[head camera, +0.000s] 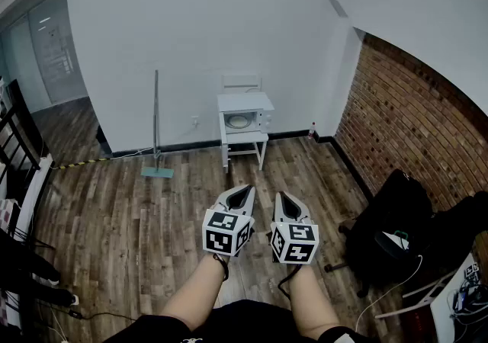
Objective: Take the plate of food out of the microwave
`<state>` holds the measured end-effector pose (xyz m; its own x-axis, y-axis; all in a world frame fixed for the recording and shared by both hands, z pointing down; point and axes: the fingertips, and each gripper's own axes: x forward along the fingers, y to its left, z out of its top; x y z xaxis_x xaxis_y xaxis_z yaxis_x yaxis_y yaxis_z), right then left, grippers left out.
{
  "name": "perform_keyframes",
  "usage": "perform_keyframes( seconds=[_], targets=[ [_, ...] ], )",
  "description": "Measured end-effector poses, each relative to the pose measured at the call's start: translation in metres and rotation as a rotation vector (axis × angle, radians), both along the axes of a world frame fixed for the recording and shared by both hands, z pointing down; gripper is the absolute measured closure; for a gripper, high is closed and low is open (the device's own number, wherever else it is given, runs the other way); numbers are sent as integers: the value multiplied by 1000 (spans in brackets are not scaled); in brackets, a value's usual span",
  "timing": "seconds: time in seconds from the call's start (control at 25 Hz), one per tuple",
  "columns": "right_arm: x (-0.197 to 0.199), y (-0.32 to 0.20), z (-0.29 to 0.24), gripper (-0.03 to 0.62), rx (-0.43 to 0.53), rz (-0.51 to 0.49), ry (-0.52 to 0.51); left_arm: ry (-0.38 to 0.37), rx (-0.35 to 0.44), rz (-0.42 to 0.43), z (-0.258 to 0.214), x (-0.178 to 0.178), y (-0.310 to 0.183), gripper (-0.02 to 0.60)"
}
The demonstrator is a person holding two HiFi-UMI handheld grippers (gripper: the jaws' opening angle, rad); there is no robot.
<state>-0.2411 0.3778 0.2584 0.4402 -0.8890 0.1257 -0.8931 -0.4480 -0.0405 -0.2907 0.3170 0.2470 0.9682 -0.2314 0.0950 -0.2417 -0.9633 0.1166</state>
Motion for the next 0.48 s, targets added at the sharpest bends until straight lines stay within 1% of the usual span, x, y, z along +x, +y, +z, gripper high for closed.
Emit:
perform_keyframes(
  seconds=[0.12, 0.32, 0.48],
  targets=[
    [12, 1, 2, 582, 7, 9, -6, 5, -3, -1, 0, 12, -1, 591],
    [43, 7, 7, 582, 3, 44, 2, 7, -33, -9, 6, 39, -1, 592],
    [63, 14, 12, 582, 6, 34, 0, -2, -37, -19, 13, 60, 7, 591]
  ],
)
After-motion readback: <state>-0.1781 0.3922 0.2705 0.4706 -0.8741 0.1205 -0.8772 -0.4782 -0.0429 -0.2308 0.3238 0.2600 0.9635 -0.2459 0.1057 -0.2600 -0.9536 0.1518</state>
